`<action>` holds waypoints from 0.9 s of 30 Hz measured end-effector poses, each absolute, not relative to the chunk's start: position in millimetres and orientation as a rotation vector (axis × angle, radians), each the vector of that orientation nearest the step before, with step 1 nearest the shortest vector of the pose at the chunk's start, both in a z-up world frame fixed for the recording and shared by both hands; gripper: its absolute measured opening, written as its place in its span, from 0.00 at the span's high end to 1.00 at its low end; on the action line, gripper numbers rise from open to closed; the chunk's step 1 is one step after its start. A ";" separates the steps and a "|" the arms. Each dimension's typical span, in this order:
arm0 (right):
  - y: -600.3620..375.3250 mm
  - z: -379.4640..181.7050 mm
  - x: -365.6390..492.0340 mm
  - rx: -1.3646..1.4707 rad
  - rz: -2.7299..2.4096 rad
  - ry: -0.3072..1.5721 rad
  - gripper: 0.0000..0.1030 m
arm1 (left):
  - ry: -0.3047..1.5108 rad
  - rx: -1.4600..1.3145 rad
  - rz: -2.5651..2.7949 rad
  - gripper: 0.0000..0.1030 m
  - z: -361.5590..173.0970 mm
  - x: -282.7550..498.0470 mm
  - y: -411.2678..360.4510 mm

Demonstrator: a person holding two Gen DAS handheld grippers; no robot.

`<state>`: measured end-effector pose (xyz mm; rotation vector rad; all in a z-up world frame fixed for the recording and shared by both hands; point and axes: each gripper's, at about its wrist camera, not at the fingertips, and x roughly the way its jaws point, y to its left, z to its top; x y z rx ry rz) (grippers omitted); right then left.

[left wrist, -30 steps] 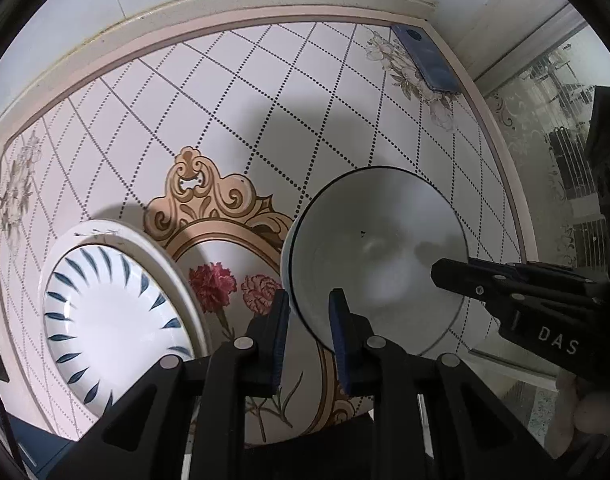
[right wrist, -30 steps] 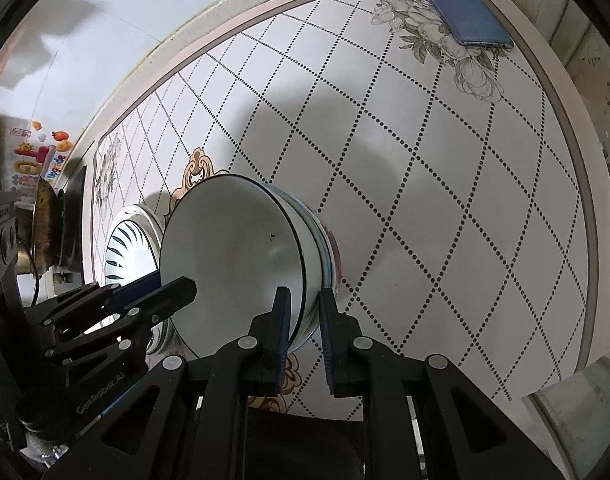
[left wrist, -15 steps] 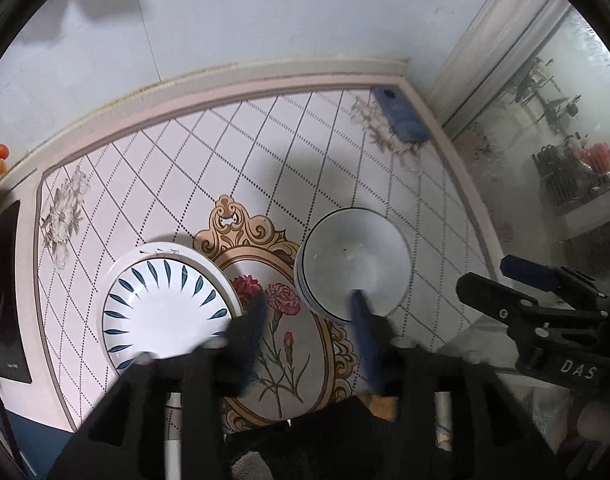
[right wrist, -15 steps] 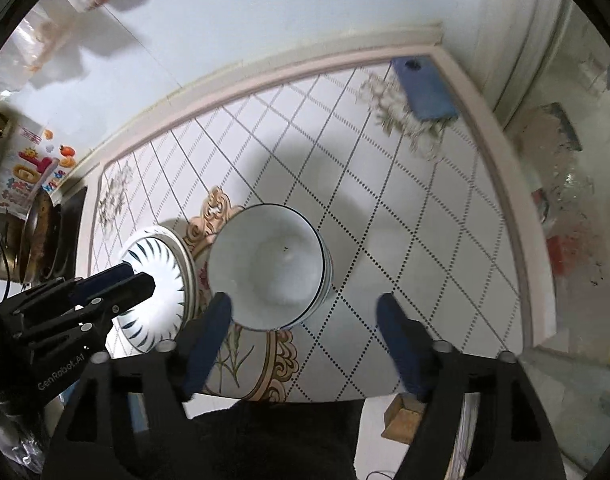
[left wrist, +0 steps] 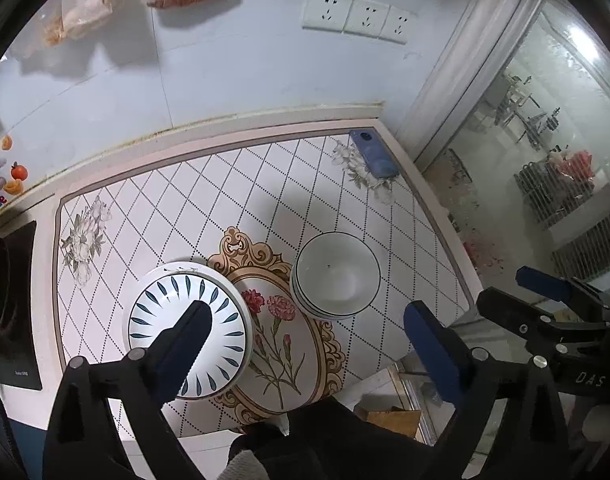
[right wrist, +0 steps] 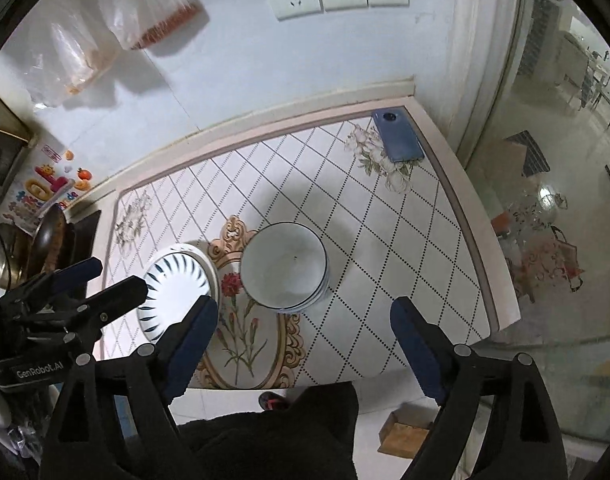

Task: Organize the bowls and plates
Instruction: 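Set the three-bowl stack on the cloth and open both grippers, then pinch the three-bowl stack rim with both grippers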

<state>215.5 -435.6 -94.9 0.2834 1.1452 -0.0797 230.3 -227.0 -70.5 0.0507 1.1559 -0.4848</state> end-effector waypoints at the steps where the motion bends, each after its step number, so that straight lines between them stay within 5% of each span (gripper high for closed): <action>1: -434.0 -89.4 211.9 0.279 -0.082 1.135 0.12 | 1.153 0.045 -0.492 0.04 -67.7 229.5 -226.0; 12: -438.4 -69.7 215.6 0.297 -0.084 1.093 0.11 | 1.149 0.031 -0.473 0.04 -69.0 243.5 -225.1; 24: -459.4 -184.2 278.3 0.410 0.000 1.292 0.10 | 1.362 -0.028 -0.396 0.05 -180.2 313.5 -239.6; 27: -466.4 -224.3 293.3 0.483 0.048 1.348 0.10 | 1.455 -0.057 -0.421 0.14 -217.1 327.5 -248.5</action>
